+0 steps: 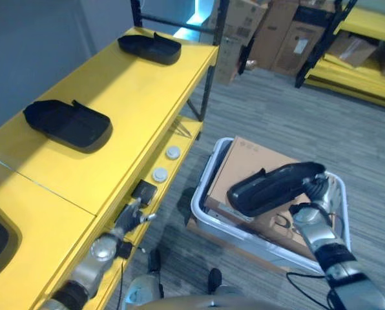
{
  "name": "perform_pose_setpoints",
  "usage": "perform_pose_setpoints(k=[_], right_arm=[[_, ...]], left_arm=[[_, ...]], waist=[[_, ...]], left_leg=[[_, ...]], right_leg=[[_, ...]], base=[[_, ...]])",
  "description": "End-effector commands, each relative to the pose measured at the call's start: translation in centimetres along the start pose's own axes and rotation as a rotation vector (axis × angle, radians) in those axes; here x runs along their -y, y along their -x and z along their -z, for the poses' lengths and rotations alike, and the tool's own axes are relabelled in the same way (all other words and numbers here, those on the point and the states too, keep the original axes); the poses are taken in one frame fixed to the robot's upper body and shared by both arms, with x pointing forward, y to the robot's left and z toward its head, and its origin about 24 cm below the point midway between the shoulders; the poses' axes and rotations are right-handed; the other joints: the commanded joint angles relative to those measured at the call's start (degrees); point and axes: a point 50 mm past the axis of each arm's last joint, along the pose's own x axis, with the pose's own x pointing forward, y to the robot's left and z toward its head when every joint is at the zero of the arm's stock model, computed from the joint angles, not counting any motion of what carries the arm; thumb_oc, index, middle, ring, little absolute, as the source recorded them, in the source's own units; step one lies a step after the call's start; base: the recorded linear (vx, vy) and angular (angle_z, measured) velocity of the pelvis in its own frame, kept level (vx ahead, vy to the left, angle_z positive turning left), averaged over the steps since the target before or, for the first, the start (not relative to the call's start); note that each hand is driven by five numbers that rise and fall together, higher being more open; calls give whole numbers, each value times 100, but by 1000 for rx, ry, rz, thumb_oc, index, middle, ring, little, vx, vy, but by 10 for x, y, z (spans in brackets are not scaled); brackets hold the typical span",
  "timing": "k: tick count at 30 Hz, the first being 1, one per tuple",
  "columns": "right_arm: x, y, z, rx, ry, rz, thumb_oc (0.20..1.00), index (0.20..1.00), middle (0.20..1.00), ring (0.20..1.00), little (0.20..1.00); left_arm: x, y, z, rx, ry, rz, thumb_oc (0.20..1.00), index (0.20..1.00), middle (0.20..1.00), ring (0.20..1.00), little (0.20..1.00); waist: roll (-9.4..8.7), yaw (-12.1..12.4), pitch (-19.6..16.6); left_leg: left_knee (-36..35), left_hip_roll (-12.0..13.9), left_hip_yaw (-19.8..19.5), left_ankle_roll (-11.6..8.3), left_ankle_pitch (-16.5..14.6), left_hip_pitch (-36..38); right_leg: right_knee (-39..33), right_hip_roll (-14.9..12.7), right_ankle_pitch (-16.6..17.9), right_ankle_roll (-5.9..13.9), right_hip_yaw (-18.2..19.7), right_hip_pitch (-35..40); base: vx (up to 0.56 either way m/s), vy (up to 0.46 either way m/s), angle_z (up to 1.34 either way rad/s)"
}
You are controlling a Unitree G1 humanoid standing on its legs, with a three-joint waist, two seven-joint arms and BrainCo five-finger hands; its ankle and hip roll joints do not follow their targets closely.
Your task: Move parts from the plastic box to the shelf.
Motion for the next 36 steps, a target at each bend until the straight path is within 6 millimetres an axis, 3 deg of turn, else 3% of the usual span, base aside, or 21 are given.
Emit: perform_pose_setpoints(k=[1, 3, 8, 11, 13, 14, 15, 18, 24, 27, 31, 36], right_arm=[[42, -37, -37, 231, 141, 123, 200, 200, 200, 200, 200], [53, -37, -62, 349, 159, 132, 200, 200, 200, 200, 200], [61, -45, -77, 500, 215, 127, 200, 200, 200, 200, 200], [52, -48, -88, 449, 132, 33, 200, 200, 200, 200, 200], [43, -47, -84, 369, 26, -23, 200, 200, 200, 200, 200], [39, -46, -82, 336, -21, -33, 445, 445, 445, 445, 445], [31, -42, -76, 266, -106, -65, 1000, 1000, 1000, 1000, 1000], [4, -22, -55, 46, -319, -97, 1000, 1000, 1000, 1000, 1000], [-17, -9, -39, -113, -356, -48, 1000, 1000, 1000, 1000, 1000], [-18, -10, -36, -138, -331, -8, 1000, 1000, 1000, 1000, 1000], [-12, -19, -21, -282, -278, 91, 1000, 1000, 1000, 1000, 1000], [-13, -22, -15, -374, -274, 134, 1000, 1000, 1000, 1000, 1000]], left_arm=[[12, -27, -29, 77, 28, 76, 1000, 1000, 1000, 1000, 1000], [16, -31, -56, 157, 34, 115, 1000, 1000, 1000, 1000, 1000], [27, -43, -102, 267, 50, 265, 1000, 1000, 1000, 1000, 1000], [47, -58, -128, 305, 69, 298, 1000, 1000, 1000, 1000, 1000], [53, -62, -132, 296, 70, 293, 1000, 1000, 1000, 1000, 1000], [55, -63, -132, 290, 66, 294, 1000, 1000, 1000, 1000, 1000], [57, -63, -129, 271, 59, 296, 1000, 1000, 1000, 1000, 1000], [63, -60, -108, 188, 32, 290, 1000, 1000, 1000, 1000, 1000], [65, -47, -63, 61, 32, 290, 1000, 1000, 1000, 1000, 1000], [66, -42, -45, 7, 25, 280, 1000, 1000, 1000, 1000, 1000], [64, -32, 1, -138, -13, 240, 1000, 1000, 1000, 1000, 1000], [67, -29, 24, -193, -19, 204, 1000, 1000, 1000, 1000, 1000]], waist=[[300, -25, -29], [245, -136, -87], [93, -171, -222], [26, -309, -304], [28, -362, -320], [32, -369, -319], [51, -396, -314], [150, -380, -268], [355, -237, -156], [404, -178, -75], [459, -59, 229], [532, -19, 498]], left_leg=[[12, 389, 211, -324, -644, 726], [12, 435, 245, -354, -653, 780], [12, 502, 284, -338, -628, 853], [12, 578, 375, -346, -661, 961], [12, 608, 416, -355, -670, 1009], [12, 616, 427, -357, -672, 1021], [12, 628, 447, -358, -673, 1034], [12, 612, 503, -347, -702, 1059], [12, 486, 450, -295, -727, 939], [12, 420, 406, -264, -727, 829], [12, 252, 275, -207, -699, 493], [12, 156, 163, -202, -660, 321]], right_leg=[[21, -224, 252, 326, -58, -73], [21, -175, 226, 305, 9, -51], [21, -103, 195, 292, 48, 35], [21, -39, 144, 276, 113, 87], [21, -26, 140, 275, 156, 94], [21, -25, 141, 273, 170, 94], [21, -25, 143, 273, 187, 89], [21, -58, 151, 292, 191, 67], [21, -172, 203, 331, 190, -32], [21, -228, 241, 343, 186, -124], [21, -319, 334, 363, 188, -394], [21, -377, 372, 358, 191, -509]], base=[[-55, -79, -7], [-30, -45, -8], [-28, -66, -10], [-6, -49, -9], [35, -13, -17], [37, 1, -28], [42, 20, -24], [60, 65, -16], [81, 116, 1], [29, 112, 8], [-70, 144, 11], [-63, 101, 11]])
